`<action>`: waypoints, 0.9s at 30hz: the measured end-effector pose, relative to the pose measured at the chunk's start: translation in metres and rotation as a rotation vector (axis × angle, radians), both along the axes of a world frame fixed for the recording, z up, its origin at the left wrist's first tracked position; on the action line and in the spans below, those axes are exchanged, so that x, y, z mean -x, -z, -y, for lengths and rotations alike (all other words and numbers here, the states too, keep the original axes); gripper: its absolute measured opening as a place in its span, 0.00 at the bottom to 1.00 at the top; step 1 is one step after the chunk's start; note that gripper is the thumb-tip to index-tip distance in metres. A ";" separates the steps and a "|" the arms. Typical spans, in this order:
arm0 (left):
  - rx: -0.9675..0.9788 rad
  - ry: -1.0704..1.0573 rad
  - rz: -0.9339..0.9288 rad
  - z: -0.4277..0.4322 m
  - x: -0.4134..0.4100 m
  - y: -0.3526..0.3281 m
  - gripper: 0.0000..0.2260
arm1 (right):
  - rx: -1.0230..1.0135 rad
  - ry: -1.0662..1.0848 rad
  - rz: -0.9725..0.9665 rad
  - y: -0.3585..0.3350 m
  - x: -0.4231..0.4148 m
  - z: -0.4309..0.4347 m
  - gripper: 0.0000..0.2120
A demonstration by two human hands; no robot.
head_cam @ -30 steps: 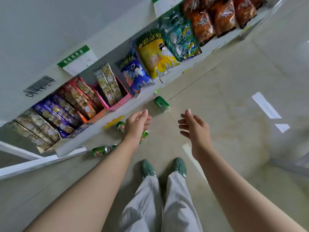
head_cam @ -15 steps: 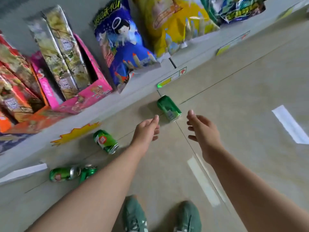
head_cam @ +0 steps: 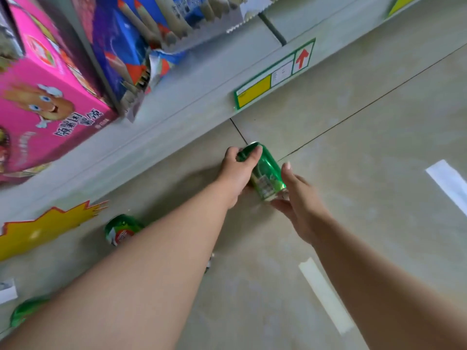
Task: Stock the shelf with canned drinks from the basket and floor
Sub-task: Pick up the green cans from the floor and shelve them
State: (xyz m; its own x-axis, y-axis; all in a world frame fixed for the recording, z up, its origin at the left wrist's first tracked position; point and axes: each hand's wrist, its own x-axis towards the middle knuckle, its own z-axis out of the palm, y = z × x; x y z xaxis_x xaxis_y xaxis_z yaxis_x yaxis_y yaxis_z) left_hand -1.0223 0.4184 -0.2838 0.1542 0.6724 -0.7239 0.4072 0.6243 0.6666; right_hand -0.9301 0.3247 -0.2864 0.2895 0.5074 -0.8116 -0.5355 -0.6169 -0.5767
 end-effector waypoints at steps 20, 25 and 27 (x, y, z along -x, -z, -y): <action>-0.186 0.141 0.020 0.071 0.006 -0.433 0.19 | 0.023 -0.108 0.123 -0.427 -0.023 0.064 0.23; -0.375 0.225 0.018 0.068 0.002 -0.567 0.18 | -0.013 -0.186 0.140 -0.559 -0.036 0.064 0.28; -0.379 0.222 0.068 0.077 0.000 -0.618 0.21 | -0.054 -0.187 0.149 -0.609 -0.045 0.071 0.29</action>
State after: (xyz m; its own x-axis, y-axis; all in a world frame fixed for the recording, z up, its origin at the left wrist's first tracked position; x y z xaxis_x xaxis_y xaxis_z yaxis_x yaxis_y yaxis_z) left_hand -1.0224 0.3414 0.3347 0.3639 0.8335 -0.4158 0.4510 0.2330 0.8616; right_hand -0.8849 0.2534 0.3227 0.3014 0.6048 -0.7371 -0.3214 -0.6634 -0.6757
